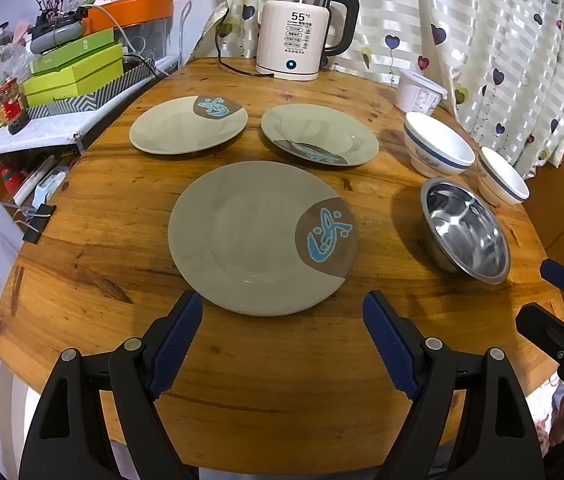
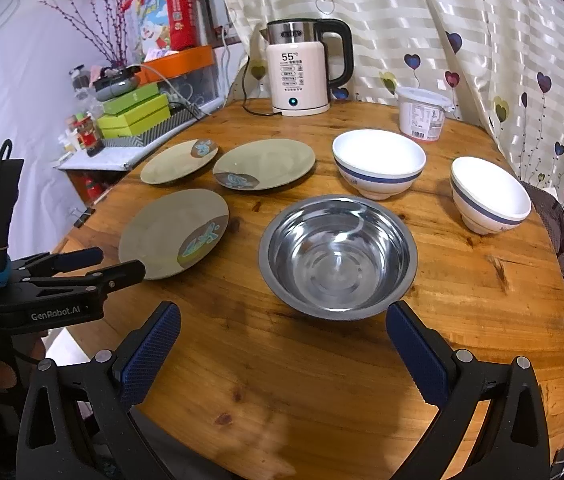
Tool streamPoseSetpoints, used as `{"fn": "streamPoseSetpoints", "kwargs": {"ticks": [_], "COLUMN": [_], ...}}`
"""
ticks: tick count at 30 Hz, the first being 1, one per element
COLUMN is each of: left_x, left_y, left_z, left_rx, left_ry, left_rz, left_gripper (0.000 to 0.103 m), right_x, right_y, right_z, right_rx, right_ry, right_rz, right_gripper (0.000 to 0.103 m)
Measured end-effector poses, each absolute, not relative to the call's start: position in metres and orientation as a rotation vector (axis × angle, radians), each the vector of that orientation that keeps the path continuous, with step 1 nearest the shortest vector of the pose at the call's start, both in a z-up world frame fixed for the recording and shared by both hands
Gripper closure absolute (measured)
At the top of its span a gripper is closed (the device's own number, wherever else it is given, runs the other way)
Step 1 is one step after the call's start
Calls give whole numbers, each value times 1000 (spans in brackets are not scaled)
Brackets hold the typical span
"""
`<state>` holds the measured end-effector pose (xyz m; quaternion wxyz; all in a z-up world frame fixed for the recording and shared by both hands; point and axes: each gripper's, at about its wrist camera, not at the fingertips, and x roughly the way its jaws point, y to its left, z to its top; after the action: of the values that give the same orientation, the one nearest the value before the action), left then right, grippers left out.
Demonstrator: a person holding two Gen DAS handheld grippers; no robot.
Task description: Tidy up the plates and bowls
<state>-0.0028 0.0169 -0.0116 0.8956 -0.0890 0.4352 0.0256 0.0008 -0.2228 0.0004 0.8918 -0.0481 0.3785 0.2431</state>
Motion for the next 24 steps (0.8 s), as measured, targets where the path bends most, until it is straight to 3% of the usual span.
{"fn": "streamPoseSetpoints", "kwargs": {"ticks": [24], "left_x": [-5], "left_y": [22], "left_z": [-13], "left_rx": [-192], "left_ry": [881], "left_rz": [53], "left_gripper": [20], "right_x": [8], "right_y": [-219], "right_z": [-3], "right_rx": [-110], "right_ry": [820], "right_rz": [463], "right_gripper": [0]}}
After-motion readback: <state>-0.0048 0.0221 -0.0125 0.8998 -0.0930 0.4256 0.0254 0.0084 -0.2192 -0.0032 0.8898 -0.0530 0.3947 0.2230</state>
